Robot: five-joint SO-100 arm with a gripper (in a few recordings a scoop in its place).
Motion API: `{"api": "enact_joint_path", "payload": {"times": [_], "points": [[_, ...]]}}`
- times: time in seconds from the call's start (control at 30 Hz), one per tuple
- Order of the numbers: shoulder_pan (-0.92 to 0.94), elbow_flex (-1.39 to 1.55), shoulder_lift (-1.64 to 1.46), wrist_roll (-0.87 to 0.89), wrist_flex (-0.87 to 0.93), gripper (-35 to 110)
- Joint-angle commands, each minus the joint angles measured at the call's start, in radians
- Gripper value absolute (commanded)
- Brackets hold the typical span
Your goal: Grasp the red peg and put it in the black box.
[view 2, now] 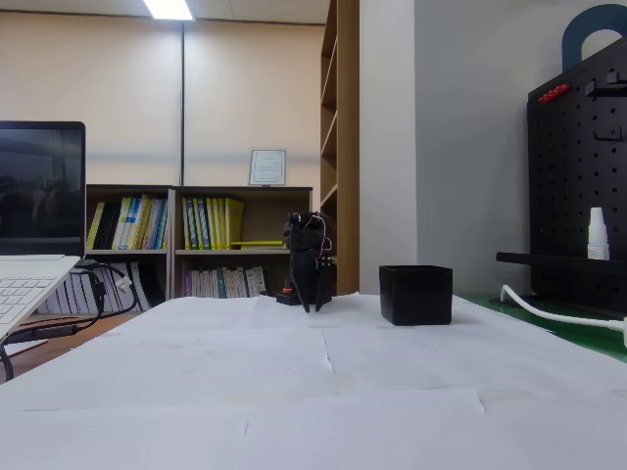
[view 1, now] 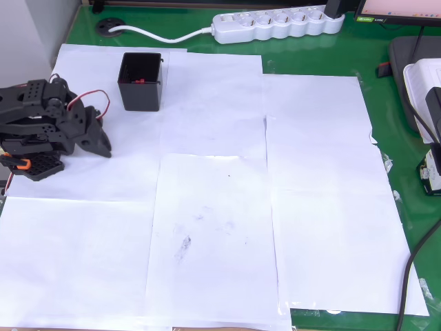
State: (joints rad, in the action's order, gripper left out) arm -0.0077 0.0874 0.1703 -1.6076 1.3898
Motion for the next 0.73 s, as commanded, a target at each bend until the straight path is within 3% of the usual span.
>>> {"api": "enact_joint_path", "payload": {"times": [0.0, 0.17, 0.27, 0.7], "points": [[0.011, 0.017, 0.017, -0.058, 0.078, 0], [0.009, 0.017, 0.017, -0.057, 0.097, 0], [0.008, 0.017, 0.017, 0.074, 0.11, 1], [0.008, 0.017, 0.017, 0.071, 0.11, 1]]}}
